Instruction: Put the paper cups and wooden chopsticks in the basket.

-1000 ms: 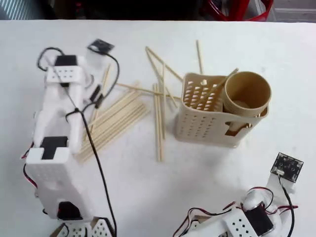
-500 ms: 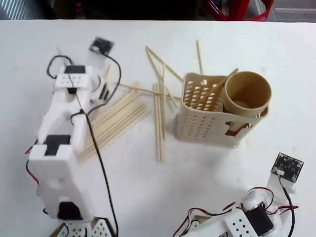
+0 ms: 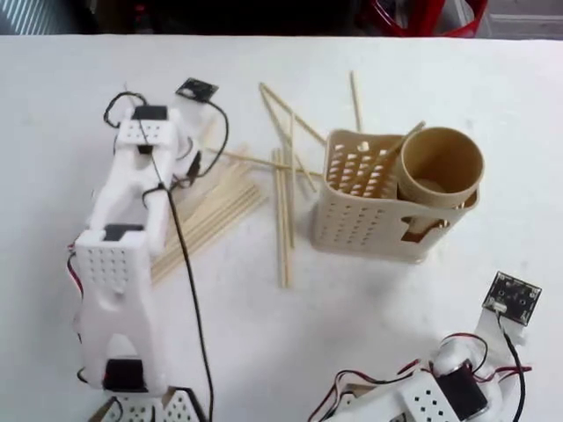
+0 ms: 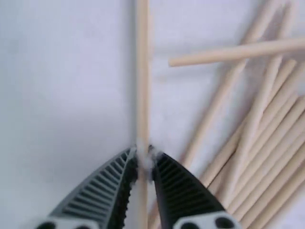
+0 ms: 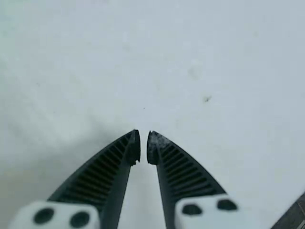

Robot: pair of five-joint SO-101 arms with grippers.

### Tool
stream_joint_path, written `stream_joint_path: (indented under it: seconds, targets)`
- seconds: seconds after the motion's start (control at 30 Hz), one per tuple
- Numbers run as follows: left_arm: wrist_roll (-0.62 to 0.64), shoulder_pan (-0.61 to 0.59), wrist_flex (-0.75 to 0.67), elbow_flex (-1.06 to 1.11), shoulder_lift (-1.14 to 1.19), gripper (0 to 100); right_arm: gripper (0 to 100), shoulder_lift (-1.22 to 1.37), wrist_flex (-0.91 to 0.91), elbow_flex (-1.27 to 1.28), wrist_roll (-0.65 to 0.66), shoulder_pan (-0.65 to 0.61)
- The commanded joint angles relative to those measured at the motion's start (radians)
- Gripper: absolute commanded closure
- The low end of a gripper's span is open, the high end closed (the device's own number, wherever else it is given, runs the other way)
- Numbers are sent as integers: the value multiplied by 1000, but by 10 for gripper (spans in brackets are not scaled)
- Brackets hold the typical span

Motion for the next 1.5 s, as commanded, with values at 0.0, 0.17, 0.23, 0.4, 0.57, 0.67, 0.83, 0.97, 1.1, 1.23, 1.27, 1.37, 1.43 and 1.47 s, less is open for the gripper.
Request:
stream_joint_path:
  seconds: [0.0, 0.17, 0.23, 0.4, 0.57, 0.67, 0.83, 0.97, 1.1, 1.23, 1.27, 1.37, 1.43, 1.47]
  targets:
    - [11, -4, 120, -141, 8, 977, 961, -2, -2, 9, 8, 7]
    - [15, 12, 296, -408, -31, 978, 961, -2, -2, 9, 8, 7]
    - [40, 39, 397, -546, -70, 978, 961, -2, -2, 9, 8, 7]
    - [87, 168, 462, -796, -216, 979, 961, -2, -2, 9, 8, 7]
    - [144, 394, 457, -829, -395, 979, 961, -2, -2, 9, 8, 7]
    - [175, 552, 440, -833, -463, 979, 961, -2, -2, 9, 8, 7]
    - [170, 750, 249, -832, -489, 979, 961, -2, -2, 9, 8, 7]
    - [178, 811, 126, -835, -499, 980, 961, -2, -2, 9, 8, 7]
    - [178, 885, 262, -922, -521, 980, 961, -2, -2, 9, 8, 7]
    - [181, 929, 459, -1089, -509, 980, 961, -2, -2, 9, 8, 7]
    - [190, 926, 474, -1135, -507, 980, 961, -2, -2, 9, 8, 7]
    - [209, 858, 465, -1206, -527, 980, 961, -2, -2, 9, 8, 7]
    - [216, 819, 465, -1172, -533, 980, 961, -2, -2, 9, 8, 7]
    - [219, 800, 465, -1137, -533, 980, 961, -2, -2, 9, 8, 7]
